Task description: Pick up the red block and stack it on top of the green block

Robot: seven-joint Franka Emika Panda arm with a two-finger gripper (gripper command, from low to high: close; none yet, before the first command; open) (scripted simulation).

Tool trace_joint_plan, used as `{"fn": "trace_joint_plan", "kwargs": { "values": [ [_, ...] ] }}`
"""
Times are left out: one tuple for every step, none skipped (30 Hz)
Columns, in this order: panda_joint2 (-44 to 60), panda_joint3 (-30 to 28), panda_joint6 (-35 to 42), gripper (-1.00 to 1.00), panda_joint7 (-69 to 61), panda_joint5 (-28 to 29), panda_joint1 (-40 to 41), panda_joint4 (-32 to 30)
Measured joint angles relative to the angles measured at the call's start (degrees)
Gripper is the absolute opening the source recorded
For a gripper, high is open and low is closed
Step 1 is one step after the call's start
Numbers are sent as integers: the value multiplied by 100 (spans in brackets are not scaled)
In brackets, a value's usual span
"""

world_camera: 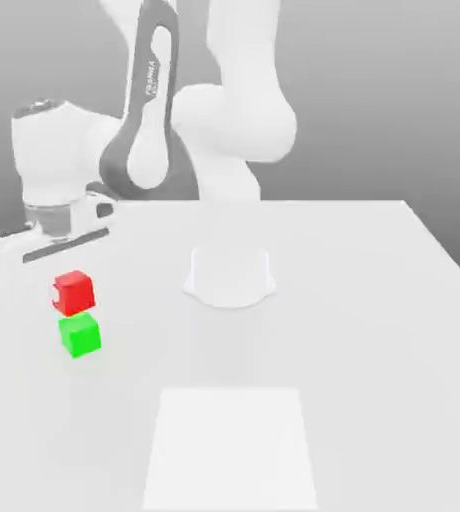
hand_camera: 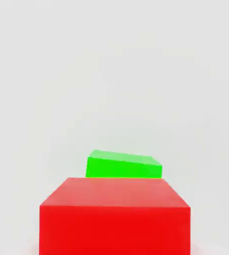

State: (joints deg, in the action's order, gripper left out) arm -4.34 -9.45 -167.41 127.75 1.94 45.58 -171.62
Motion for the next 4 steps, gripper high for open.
{"fn": "trace_joint_plan", "kwargs": {
  "values": [
    [183,7,-177,100,-42,-61,-15,5],
    [183,7,-177,100,-42,-61,-16,5],
    [183,7,-177,100,-42,-61,-16,5],
    [183,7,-177,100,-42,-61,-16,5]
  ]
}}
